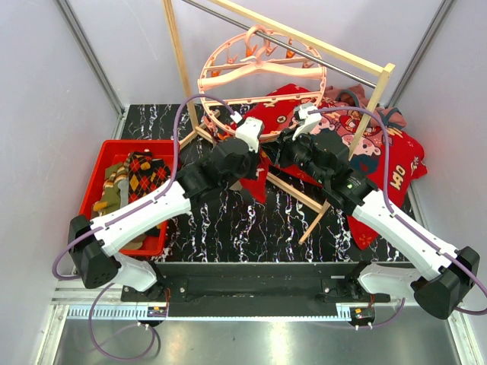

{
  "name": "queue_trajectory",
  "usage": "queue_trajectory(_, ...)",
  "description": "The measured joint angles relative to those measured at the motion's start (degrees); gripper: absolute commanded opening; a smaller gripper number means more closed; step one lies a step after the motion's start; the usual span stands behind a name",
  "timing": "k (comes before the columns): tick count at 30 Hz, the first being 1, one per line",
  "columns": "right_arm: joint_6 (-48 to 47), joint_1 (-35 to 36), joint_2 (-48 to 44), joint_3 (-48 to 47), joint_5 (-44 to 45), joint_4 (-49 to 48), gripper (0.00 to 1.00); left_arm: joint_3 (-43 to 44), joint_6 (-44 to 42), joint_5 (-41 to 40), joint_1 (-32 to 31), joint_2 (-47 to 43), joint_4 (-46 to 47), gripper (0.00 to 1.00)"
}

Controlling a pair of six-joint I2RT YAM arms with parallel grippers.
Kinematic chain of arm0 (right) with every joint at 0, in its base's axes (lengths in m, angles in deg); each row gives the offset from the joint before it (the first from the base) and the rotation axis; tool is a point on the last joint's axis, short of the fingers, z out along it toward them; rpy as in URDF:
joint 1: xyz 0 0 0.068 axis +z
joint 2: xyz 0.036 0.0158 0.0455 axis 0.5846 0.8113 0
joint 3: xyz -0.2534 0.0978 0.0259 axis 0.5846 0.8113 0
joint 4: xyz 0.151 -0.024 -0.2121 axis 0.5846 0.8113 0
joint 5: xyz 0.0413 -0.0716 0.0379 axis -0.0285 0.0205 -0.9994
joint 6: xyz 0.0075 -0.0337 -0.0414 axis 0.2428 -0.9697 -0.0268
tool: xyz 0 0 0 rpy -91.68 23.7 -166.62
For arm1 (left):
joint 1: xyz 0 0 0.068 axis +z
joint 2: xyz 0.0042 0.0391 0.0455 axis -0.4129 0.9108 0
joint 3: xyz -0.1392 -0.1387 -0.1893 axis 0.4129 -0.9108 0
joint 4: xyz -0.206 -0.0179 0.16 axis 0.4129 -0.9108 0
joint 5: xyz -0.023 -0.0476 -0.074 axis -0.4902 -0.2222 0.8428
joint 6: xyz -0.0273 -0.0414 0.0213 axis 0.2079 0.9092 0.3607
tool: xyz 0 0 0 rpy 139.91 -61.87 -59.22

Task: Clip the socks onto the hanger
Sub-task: Clamp the sock onto the hanger.

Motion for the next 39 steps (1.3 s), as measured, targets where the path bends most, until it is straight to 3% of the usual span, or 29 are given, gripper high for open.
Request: queue_trajectory(39, -0.61, 0.0, 0.15, -0.02, 3.28, 0.46, 0.0, 4.74, 1.64, -0.55, 0.0, 2.56, -3.13, 0.0)
